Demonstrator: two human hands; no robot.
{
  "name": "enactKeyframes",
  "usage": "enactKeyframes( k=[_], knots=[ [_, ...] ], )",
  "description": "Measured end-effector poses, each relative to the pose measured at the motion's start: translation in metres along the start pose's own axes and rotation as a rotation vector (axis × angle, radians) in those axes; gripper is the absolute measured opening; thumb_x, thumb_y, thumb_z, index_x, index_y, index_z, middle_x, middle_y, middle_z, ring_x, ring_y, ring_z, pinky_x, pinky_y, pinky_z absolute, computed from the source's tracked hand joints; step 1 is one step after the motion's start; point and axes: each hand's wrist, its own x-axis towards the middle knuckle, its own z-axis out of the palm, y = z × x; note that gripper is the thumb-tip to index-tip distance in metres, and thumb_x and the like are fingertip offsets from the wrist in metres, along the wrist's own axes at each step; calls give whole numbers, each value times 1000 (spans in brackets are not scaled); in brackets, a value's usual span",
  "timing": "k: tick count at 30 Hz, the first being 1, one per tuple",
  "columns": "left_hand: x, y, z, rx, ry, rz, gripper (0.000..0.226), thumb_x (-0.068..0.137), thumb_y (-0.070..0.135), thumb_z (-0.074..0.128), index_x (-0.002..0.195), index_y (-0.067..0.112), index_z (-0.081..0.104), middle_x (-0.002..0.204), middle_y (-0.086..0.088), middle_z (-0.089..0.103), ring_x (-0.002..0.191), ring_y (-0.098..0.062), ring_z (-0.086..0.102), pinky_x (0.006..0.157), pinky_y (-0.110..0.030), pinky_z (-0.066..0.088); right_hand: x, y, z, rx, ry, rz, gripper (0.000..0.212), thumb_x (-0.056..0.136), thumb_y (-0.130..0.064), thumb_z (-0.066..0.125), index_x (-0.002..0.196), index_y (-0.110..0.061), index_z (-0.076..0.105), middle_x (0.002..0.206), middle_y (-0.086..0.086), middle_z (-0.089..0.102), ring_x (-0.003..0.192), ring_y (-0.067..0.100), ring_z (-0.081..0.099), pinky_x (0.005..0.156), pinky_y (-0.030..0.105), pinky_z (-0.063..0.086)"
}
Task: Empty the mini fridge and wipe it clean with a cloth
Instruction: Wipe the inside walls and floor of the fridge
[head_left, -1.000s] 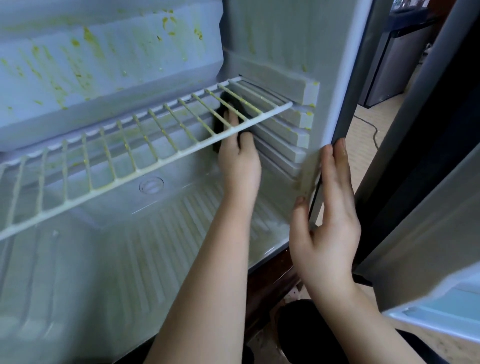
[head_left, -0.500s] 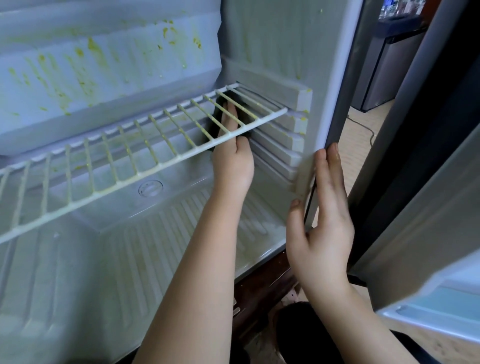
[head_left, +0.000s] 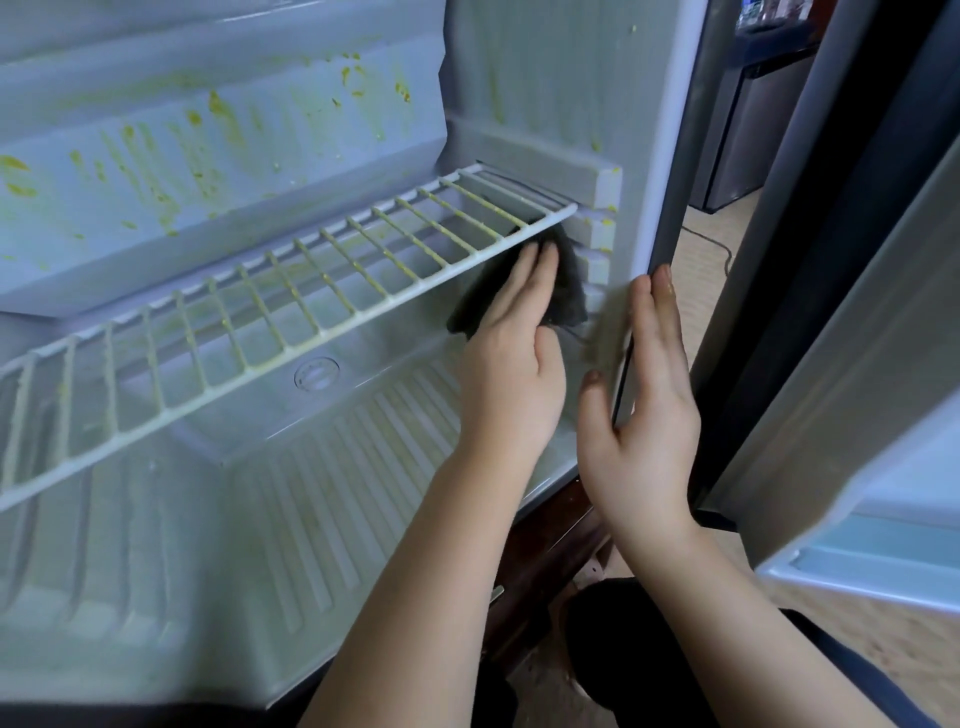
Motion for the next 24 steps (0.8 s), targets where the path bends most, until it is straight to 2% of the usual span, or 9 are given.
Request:
enactKeyframes(
  k=[5, 8, 11, 15, 21, 24],
  knots=[
    [-1, 2, -2, 25, 31, 49, 61, 81, 13, 27, 136, 5, 54, 145, -11, 48, 134, -10, 38, 106, -2, 19, 0, 1, 1, -12, 10, -9, 67, 82, 6, 48, 146, -1, 33, 155, 6, 26, 146, 12, 20, 116, 18, 18],
    [6, -2, 4, -28, 0, -27, 59, 85, 8, 29, 142, 3, 43, 152, -11, 38, 140, -13, 31, 108, -2, 14, 1, 2, 0, -20, 8, -19, 67, 81, 8, 48, 146, -1, 33, 154, 4, 25, 146, 12, 20, 115, 17, 18],
    [25, -12, 5, -35, 37, -136, 59, 87, 8, 31, 146, 5, 37, 155, -9, 34, 144, -17, 29, 109, -5, 13, 1, 4, -2, -25, -5, -24, 68, 81, 8, 49, 146, -1, 33, 155, 4, 25, 146, 11, 20, 115, 16, 18],
    [42, -26, 11, -67, 104, -238, 55, 95, -2, 37, 149, 9, 33, 156, -6, 31, 144, -19, 28, 96, 8, 9, 2, 6, -3, -20, -15, -36, 67, 82, 8, 48, 146, -2, 34, 155, 2, 24, 145, 9, 20, 114, 14, 18],
    [33, -20, 16, -45, 143, -155, 61, 85, 5, 31, 145, 7, 42, 154, -8, 37, 142, -18, 31, 105, 2, 13, 2, 3, 0, -28, 26, -35, 65, 82, 7, 49, 145, -1, 36, 153, 3, 27, 144, 11, 24, 112, 12, 19],
    [19, -9, 11, -17, 141, -72, 53, 88, 5, 34, 139, 3, 50, 149, -10, 43, 139, -16, 37, 107, -4, 22, 2, 2, 1, -19, 31, -25, 65, 82, 7, 49, 145, -1, 35, 153, 3, 27, 144, 10, 23, 113, 14, 19]
  ],
)
